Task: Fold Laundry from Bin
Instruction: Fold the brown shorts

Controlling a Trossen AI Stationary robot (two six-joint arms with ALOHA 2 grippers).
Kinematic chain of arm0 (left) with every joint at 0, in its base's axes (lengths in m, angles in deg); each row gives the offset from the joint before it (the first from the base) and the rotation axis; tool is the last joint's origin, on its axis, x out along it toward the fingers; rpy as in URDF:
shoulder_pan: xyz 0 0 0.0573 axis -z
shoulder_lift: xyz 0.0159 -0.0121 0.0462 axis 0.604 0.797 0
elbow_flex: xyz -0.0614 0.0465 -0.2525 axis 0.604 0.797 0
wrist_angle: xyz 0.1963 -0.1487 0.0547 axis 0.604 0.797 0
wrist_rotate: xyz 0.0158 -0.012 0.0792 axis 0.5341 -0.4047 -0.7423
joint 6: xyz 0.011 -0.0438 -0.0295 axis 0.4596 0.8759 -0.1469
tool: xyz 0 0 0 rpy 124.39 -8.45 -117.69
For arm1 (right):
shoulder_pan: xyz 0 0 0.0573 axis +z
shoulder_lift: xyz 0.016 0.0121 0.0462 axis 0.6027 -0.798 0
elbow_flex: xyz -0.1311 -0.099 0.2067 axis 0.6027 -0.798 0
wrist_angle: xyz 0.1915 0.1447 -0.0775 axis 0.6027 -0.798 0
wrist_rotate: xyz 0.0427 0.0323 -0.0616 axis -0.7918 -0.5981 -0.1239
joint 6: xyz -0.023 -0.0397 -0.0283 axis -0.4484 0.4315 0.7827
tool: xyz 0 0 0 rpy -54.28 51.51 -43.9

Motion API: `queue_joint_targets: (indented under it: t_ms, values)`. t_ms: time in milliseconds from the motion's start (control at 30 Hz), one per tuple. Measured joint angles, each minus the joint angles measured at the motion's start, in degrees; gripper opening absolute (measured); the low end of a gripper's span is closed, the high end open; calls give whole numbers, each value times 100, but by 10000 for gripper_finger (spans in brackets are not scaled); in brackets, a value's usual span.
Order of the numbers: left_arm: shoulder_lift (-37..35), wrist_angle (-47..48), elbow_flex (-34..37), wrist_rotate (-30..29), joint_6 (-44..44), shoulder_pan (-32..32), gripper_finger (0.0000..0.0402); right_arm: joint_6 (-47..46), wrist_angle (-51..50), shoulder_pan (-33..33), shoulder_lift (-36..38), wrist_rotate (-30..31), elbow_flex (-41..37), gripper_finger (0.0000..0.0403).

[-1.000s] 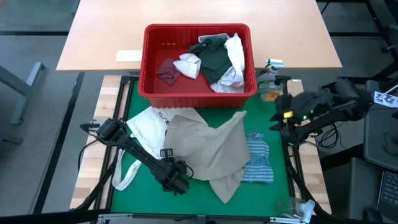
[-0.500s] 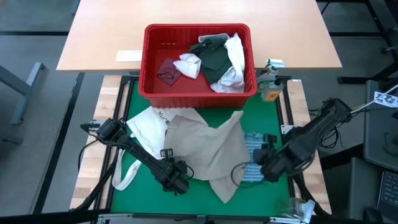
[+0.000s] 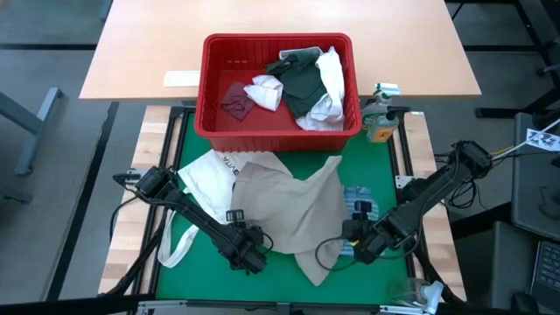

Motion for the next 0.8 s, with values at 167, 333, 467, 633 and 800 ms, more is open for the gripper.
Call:
queue_joint_targets:
  t_ms: [167,333,467,633,800]
  values:
    - [0,-83,0,-11,0,0,140,48,394,0,0,52,-202,189]
    - [0,-94,0,-14,0,0,140,167,415,0,0,175,-375,188]
    - [0,-106,0,-16,0,0,140,168,546,0,0,302,-511,188]
    - [0,-118,0,-16,0,0,140,170,964,0,0,354,-718,188]
    - [0,-122,0,-18,0,0,140,168,1138,0,0,704,-776,188]
